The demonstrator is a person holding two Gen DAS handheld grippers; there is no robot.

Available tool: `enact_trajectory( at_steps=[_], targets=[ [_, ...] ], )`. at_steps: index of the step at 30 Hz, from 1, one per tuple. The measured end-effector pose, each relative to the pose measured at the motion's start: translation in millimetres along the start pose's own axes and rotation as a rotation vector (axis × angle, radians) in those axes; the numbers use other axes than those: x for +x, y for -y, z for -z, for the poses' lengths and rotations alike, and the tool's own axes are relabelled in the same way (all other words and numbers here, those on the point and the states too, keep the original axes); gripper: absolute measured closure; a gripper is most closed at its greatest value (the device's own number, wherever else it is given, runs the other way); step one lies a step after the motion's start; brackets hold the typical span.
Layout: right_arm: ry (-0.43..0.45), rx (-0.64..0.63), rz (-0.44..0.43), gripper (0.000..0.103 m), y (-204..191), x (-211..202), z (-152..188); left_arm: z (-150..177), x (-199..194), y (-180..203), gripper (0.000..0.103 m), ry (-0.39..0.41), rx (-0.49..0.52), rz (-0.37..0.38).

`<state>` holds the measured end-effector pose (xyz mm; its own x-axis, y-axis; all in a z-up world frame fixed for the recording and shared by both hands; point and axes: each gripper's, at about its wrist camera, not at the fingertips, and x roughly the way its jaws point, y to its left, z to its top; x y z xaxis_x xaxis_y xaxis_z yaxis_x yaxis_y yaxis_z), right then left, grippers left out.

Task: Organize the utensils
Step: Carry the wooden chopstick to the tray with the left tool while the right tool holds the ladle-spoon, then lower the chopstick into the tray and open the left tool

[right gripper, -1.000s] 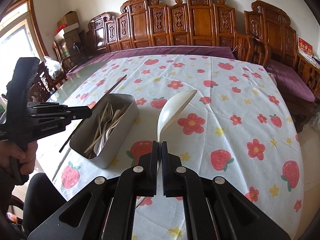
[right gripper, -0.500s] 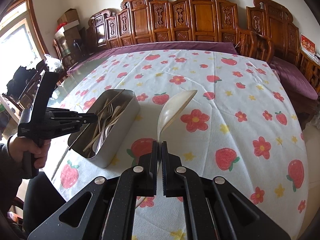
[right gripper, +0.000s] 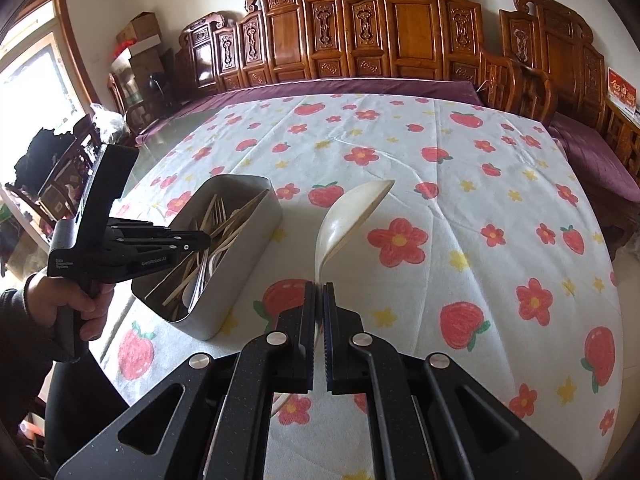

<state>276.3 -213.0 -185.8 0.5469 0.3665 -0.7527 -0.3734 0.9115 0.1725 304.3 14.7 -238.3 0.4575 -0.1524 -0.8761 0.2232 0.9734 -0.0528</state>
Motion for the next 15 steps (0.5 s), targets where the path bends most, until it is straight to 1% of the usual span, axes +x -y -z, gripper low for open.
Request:
enact_trajectory(
  at_steps=[4,7,12,15],
  targets=[
    [-0.004,-0.013,-0.009,0.098,-7.2,4.6,-4.2,0.3,-6.8,-2.0,0.097,0.017,-0.006,0.002],
    [-0.006,-0.027,-0.021,0.098,-15.3,10.1,-9.9,0.6,-20.1,-6.7,0.090,0.047,-0.014,0.005],
    [-0.007,-0.051,-0.045,0.098,-32.1,20.1,-20.8,2.8,-45.4,-17.4,0.088,0.096,-0.019,0.004],
    [-0.008,-0.066,-0.059,0.098,-43.1,27.1,-26.5,5.8,-58.9,-26.0,0.083,0.122,-0.033,0.007]
  ],
)
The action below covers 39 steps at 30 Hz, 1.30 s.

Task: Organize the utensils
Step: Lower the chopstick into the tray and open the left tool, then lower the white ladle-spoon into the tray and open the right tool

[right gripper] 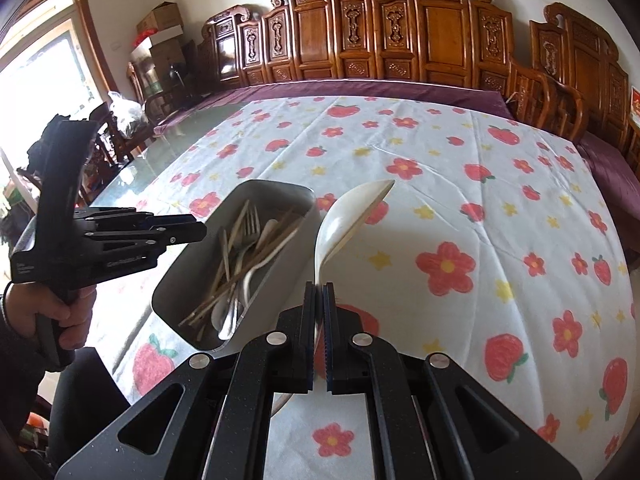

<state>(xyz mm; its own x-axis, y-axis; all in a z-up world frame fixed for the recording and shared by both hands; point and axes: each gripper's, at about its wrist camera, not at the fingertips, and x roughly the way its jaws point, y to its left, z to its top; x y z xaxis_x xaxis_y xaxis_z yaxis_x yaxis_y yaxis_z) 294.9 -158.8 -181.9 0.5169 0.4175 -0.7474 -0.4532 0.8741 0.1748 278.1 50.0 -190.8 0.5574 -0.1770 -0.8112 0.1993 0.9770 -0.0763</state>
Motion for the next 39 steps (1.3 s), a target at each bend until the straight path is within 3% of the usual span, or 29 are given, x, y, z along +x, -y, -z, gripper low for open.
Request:
enact_trajectory(
  at_steps=[14,21,23,29,39],
  targets=[
    [-0.029,-0.087,-0.034,0.098,-41.1,40.2,-27.9,8.2,-38.2,-35.2,0.077,0.069,-0.060,-0.023],
    [-0.046,-0.125,-0.032,0.099,-55.9,65.1,-40.2,13.2,-44.8,-48.2,0.053,0.077,-0.084,-0.038],
    [-0.053,-0.129,-0.034,0.098,-59.5,72.5,-42.8,15.4,-47.0,-52.8,0.039,0.082,-0.097,-0.041],
    [-0.080,-0.121,-0.059,0.099,-69.3,95.3,-48.6,21.9,-48.8,-66.5,0.026,0.076,-0.131,-0.064],
    [-0.132,-0.069,-0.102,0.098,-84.0,130.8,-46.5,33.7,-49.4,-85.6,0.024,0.063,-0.167,-0.087]
  ],
)
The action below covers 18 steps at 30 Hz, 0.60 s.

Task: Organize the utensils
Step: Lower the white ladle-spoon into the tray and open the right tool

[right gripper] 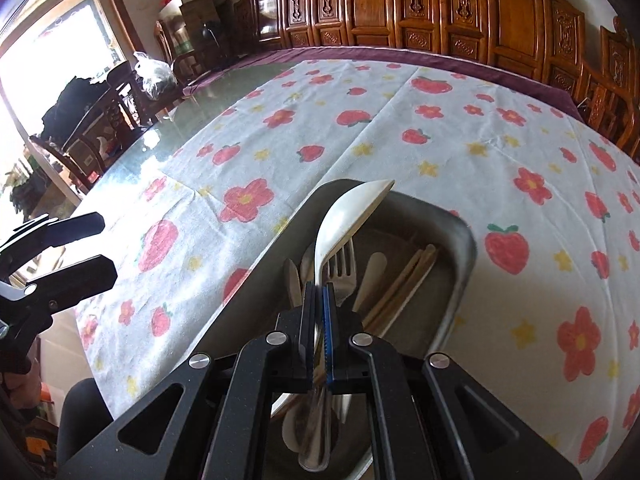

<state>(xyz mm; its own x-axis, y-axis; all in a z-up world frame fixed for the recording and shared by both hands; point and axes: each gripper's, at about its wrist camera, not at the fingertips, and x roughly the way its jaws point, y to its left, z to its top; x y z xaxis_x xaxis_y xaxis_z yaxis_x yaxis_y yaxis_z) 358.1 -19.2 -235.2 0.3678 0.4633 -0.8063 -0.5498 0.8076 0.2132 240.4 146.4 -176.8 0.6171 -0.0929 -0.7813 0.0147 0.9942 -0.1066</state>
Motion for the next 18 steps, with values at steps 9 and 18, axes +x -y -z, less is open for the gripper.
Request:
enact_trajectory(
  at_steps=[9,18],
  targets=[
    [-0.018,0.015,-0.025,0.098,-10.2,16.7,-2.5,0.4,0.4,-2.3,0.024,-0.001,0.000,-0.004],
    [-0.019,-0.025,-0.004,0.096,-12.0,12.6,4.3,0.3,-0.6,-1.9,0.024,0.000,0.004,-0.008]
  ],
)
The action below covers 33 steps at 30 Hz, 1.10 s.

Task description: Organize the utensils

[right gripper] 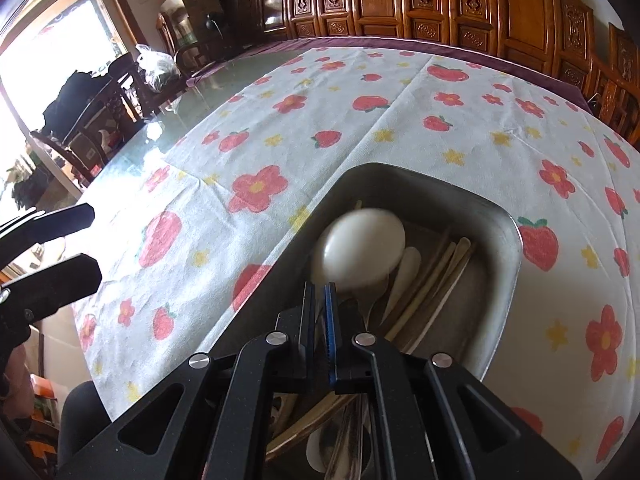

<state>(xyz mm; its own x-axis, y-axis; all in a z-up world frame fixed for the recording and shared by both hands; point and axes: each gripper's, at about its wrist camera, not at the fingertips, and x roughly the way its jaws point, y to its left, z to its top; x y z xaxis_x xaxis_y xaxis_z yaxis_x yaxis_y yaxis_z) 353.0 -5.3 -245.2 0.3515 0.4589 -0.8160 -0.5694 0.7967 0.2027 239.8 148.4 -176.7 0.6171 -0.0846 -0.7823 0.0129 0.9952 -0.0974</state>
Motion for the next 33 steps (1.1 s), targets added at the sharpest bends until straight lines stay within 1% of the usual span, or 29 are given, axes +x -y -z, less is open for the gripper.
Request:
enact_trajectory(
  at_steps=[7,13,14,15,17,18,20,21,23,24,26,29,33],
  targets=[
    [0.039,-0.018,0.018,0.096,0.7,-28.5,10.4,0.4,-11.2,7.6,0.024,0.011,0.010,0.000],
    [0.104,0.007,0.048,0.096,3.7,-74.4,29.4,1.2,-30.2,26.5,0.024,0.035,0.029,0.001],
    [0.113,0.013,0.055,0.094,4.5,-80.7,31.7,2.0,-33.7,30.3,0.023,0.038,0.033,0.001],
    [0.127,0.020,0.061,0.091,5.5,-89.5,35.3,2.3,-36.2,33.4,0.022,0.041,0.037,-0.001],
    [0.154,0.034,0.076,0.073,8.3,-106.6,43.0,4.5,-44.3,41.0,0.017,0.053,0.044,-0.006],
    [0.167,0.041,0.085,0.069,9.3,-115.4,47.0,5.5,-47.4,44.0,0.015,0.056,0.046,-0.007],
    [0.193,0.054,0.100,0.058,11.6,-131.8,54.7,8.6,-55.7,51.8,0.010,0.065,0.049,-0.009],
    [0.207,0.064,0.110,0.055,13.1,-141.5,59.4,9.9,-58.9,54.3,0.010,0.069,0.049,-0.007],
    [0.231,0.078,0.135,0.037,15.3,-157.7,67.4,13.2,-65.3,61.0,0.008,0.068,0.049,-0.006],
    [0.242,0.083,0.149,0.033,16.0,-165.3,71.2,14.7,-67.4,63.9,0.008,0.065,0.050,-0.009],
    [0.267,0.091,0.194,0.019,16.3,-182.5,80.5,18.3,-72.4,71.8,0.008,0.056,0.056,-0.028],
    [0.296,0.109,0.241,0.009,17.8,-206.9,96.7,24.5,-83.6,83.2,0.008,0.070,0.070,-0.020],
    [0.328,0.137,0.277,0.003,17.9,-233.5,115.9,32.4,-98.9,99.1,0.008,0.090,0.089,-0.016]
  ],
)
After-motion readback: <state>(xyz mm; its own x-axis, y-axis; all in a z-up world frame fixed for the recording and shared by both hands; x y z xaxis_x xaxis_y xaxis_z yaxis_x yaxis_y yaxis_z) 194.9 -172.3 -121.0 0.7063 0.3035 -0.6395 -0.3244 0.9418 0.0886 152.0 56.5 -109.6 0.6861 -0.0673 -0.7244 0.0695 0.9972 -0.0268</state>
